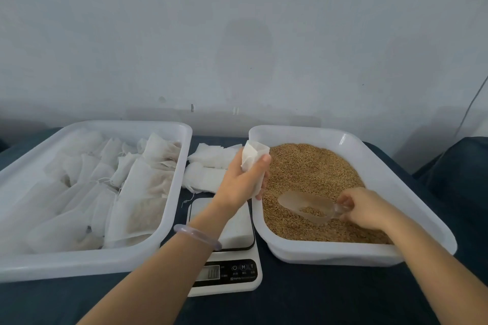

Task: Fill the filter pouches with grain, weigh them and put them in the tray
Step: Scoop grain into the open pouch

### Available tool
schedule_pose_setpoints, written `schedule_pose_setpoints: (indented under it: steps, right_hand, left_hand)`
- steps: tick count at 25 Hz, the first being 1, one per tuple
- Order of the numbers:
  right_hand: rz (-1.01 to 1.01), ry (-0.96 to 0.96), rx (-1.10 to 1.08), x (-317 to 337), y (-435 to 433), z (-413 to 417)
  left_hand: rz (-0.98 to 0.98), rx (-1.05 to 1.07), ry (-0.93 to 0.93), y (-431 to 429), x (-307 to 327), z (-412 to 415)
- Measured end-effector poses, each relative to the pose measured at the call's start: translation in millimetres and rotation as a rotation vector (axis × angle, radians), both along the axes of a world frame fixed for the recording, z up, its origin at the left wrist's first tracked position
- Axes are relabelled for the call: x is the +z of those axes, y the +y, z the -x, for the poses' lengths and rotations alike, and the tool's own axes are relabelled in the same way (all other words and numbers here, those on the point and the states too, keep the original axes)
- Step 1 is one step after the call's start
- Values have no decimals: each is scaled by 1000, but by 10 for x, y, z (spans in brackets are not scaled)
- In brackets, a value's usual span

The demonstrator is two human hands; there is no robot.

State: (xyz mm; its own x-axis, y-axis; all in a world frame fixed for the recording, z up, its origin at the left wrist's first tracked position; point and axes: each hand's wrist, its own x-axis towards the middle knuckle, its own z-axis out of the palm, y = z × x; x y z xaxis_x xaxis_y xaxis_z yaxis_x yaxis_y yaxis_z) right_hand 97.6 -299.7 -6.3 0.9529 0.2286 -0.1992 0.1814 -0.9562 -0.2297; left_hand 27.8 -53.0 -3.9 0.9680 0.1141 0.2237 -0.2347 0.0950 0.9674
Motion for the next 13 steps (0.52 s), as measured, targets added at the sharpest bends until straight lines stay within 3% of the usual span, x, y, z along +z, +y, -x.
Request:
schedule_pose_setpoints:
  steps: [1,3,6,11,13]
  right_hand:
    - [-27,-69,52,61,83,39]
    - [-345,-146,198,257,372,189]
    - [-832,50,450,498,971,445]
    - [-1061,60,495,431,1517,481]
    - [-1055,63,520,366,1600,462]
  left_hand:
    - [27,-60,7,58,23,46]
    - [61,-230,35,175,92,129]
    - [2,-473,55,340,176,211]
    - [-96,-450,147,659,170,306]
    - [-309,-327,153,841,146,311]
